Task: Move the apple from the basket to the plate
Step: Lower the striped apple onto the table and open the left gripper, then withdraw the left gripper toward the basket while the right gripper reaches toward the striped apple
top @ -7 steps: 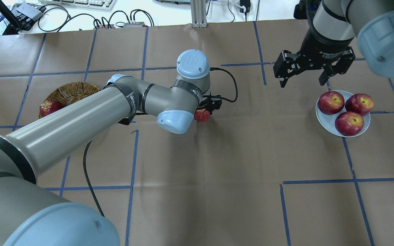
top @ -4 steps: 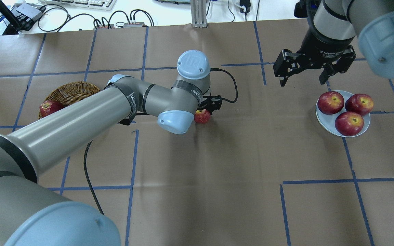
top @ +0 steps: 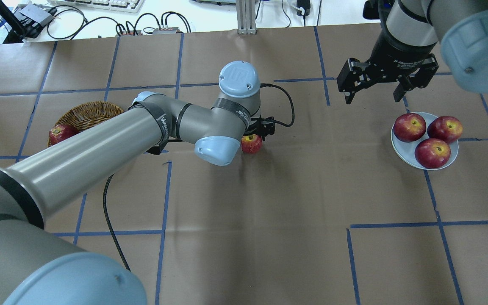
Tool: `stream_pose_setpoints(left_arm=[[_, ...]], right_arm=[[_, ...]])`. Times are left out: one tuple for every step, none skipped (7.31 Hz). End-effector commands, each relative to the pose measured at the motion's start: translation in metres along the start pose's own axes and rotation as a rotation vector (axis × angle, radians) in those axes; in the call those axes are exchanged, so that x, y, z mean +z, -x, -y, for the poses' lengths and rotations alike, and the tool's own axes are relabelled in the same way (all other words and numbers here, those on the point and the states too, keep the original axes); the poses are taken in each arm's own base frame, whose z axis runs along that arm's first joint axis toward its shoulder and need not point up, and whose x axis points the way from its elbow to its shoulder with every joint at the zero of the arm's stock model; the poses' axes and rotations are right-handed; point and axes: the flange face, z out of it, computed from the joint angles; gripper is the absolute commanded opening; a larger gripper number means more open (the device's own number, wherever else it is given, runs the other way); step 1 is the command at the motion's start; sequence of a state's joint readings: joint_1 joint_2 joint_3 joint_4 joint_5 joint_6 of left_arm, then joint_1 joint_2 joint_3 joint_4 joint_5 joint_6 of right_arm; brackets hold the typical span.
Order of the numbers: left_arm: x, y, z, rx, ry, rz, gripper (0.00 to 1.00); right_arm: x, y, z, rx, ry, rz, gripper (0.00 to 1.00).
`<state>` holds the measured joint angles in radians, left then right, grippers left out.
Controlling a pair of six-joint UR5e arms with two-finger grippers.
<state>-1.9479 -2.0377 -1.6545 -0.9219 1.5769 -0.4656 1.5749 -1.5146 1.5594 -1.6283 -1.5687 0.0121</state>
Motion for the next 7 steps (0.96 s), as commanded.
stream_pose_setpoints(left_arm=[[-0.096, 0.05, 0.009, 0.06, 0.043, 0.025, 0.99], [-0.136, 0.08, 0.005, 0.086, 0.058, 0.029, 0.99], [-0.176, 0.113, -0.001, 0.118, 0.058, 0.027, 0.99], [-0.209, 0.154, -0.017, 0.104, 0.106, 0.036, 0.99], [-0.225, 0.199, -0.03, 0.021, 0.174, 0.045, 0.99], [-0.235, 0.209, -0.035, 0.065, 0.164, 0.038, 0.99], [-0.25, 0.209, -0.041, 0.14, 0.134, 0.025, 0.99]], right_arm=[[0.009, 0.004, 0.027, 0.0, 0.001, 0.003, 1.0], [0.016, 0.006, 0.036, 0.025, -0.01, 0.004, 1.0], [0.025, 0.011, 0.042, 0.039, -0.012, 0.006, 1.0], [0.037, 0.032, 0.045, 0.061, -0.011, 0.007, 1.0], [0.056, 0.064, 0.052, 0.065, -0.026, 0.008, 1.0], [0.08, 0.104, 0.055, 0.079, -0.042, 0.013, 1.0], [0.108, 0.142, 0.059, 0.084, -0.062, 0.021, 1.0]])
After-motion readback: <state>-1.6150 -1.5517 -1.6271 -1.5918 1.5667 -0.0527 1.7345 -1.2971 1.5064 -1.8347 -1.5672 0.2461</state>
